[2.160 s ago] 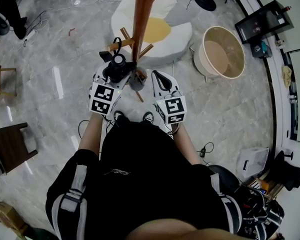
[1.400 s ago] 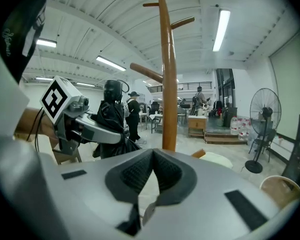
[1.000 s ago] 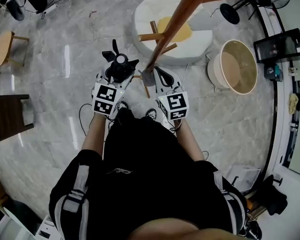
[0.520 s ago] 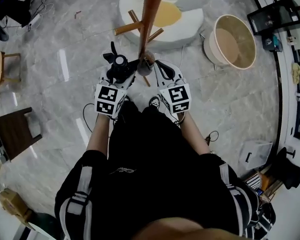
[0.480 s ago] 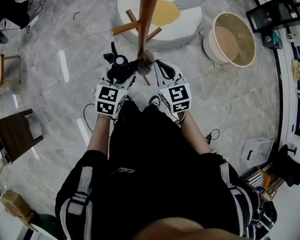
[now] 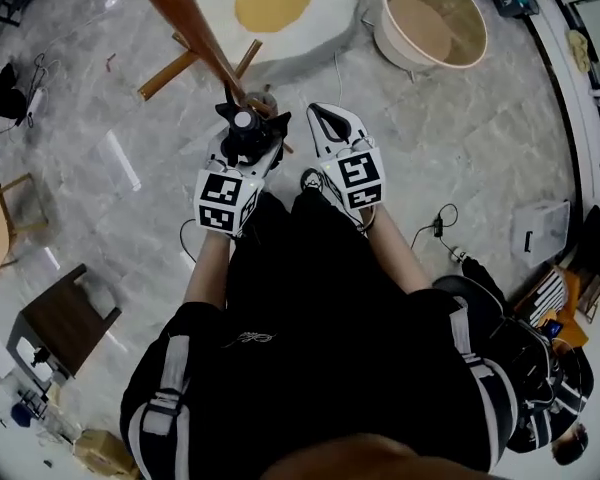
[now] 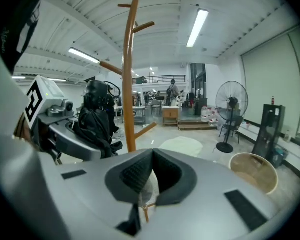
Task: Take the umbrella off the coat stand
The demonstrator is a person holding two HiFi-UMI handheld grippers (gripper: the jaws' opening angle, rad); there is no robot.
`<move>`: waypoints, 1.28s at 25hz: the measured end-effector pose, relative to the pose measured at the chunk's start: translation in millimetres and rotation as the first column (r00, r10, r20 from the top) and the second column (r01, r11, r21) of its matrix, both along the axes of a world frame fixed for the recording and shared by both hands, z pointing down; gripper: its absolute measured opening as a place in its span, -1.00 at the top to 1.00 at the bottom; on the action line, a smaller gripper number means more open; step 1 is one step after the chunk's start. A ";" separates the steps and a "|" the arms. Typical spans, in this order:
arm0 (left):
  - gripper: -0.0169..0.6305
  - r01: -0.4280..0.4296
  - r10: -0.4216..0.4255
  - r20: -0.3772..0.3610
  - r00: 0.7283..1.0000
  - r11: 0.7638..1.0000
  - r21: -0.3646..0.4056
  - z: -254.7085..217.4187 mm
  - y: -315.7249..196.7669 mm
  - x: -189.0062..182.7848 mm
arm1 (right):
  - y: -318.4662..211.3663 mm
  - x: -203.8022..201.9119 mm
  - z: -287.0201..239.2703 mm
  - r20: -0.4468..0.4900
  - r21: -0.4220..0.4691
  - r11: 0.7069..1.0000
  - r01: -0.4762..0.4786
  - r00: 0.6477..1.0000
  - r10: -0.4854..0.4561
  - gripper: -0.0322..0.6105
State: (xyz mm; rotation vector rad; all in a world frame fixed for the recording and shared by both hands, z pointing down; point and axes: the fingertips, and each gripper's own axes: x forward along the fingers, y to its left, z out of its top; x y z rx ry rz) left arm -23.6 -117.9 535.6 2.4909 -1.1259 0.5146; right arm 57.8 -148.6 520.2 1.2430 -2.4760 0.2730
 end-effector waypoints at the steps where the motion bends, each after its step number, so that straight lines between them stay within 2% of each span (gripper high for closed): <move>1: 0.15 -0.021 0.021 -0.007 1.000 1.000 0.001 -1.2 -3.7 12.9 | -2.8 13.0 0.0 0.001 0.000 1.000 -0.025 1.000 0.025 0.88; 6: 0.15 -0.123 0.123 -0.004 0.992 0.992 0.023 -6.2 -16.9 58.8 | -5.6 74.9 2.2 -0.010 0.010 0.984 -0.178 0.984 0.178 0.89; 14: 0.15 -0.239 0.240 -0.010 0.971 0.968 0.084 -25.8 -13.2 89.0 | 24.5 129.3 -25.8 -0.030 0.121 0.918 -0.377 0.923 0.383 0.89; 23: 0.15 -0.320 0.329 -0.016 0.944 0.929 0.188 -73.1 -51.5 143.8 | 16.4 188.4 -82.2 0.032 0.227 0.839 -0.495 0.865 0.501 0.89; 28: 0.15 -0.318 0.332 -0.022 0.943 0.919 0.232 -95.2 -53.6 147.3 | 20.9 196.7 -107.3 0.085 0.269 0.807 -0.526 0.848 0.524 0.89; 32: 0.15 -0.306 0.321 -0.019 0.947 0.917 0.255 -105.3 -60.9 142.7 | 18.3 194.5 -119.2 0.100 0.293 0.798 -0.526 0.847 0.522 0.89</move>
